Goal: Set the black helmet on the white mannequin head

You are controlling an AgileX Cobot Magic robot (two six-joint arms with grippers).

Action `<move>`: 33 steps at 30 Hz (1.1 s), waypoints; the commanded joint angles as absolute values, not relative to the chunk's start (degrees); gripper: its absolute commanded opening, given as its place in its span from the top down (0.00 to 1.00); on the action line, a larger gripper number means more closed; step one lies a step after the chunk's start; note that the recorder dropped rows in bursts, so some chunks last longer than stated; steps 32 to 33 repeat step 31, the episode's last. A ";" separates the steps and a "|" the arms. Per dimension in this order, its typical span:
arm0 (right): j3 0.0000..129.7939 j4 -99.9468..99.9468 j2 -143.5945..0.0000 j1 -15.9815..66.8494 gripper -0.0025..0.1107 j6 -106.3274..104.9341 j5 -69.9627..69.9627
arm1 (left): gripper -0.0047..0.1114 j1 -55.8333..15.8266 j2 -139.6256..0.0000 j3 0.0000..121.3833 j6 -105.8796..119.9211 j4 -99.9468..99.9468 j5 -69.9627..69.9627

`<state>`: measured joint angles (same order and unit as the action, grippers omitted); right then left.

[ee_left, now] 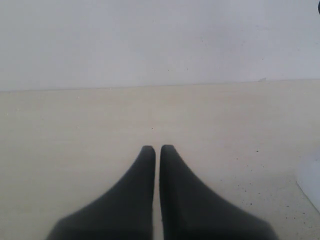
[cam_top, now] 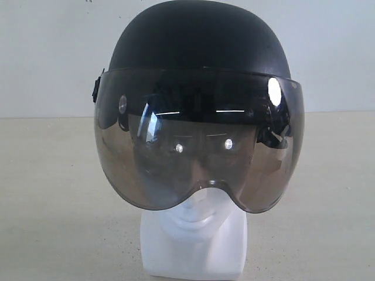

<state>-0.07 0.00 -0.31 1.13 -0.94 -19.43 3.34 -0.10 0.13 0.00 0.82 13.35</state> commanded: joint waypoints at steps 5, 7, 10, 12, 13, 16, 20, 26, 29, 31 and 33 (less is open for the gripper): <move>0.00 0.40 0.00 1.13 0.98 -0.88 -19.12 | 0.92 3.07 0.00 0.00 0.00 0.92 13.41; 0.00 0.40 0.00 1.13 0.98 -0.75 -19.12 | 0.92 3.07 0.00 0.00 0.00 0.92 13.41; 0.00 0.40 0.00 1.13 0.98 -0.75 -19.12 | 0.92 3.07 0.00 0.00 0.00 0.92 13.41; 0.00 0.40 0.00 1.13 0.98 -0.75 -19.12 | 0.92 3.07 0.00 0.00 0.00 0.92 13.41; 0.00 0.40 0.00 1.13 0.98 -0.75 -19.12 | 0.92 3.07 0.00 0.00 0.00 0.92 13.41; 0.00 0.40 0.00 1.13 0.98 -0.75 -19.12 | 0.92 3.07 0.00 0.00 0.00 0.92 13.41; 0.00 0.40 0.00 1.13 0.98 -0.44 -19.12 | 0.92 3.07 0.00 0.00 0.00 0.92 13.41; 0.00 0.40 0.00 1.13 0.98 -0.44 -19.12 | 0.92 3.07 0.00 0.00 0.00 0.92 13.41; 0.00 0.40 0.00 1.13 0.98 -0.44 -19.12 | 0.92 3.07 0.00 0.00 0.00 0.92 13.41; 0.00 0.40 0.00 1.13 0.98 -0.32 -19.12 | 0.92 3.07 0.00 0.00 0.00 0.92 13.41; 0.00 0.40 0.00 1.13 0.98 -0.32 -19.12 | 0.92 3.07 0.00 0.00 0.00 0.92 13.41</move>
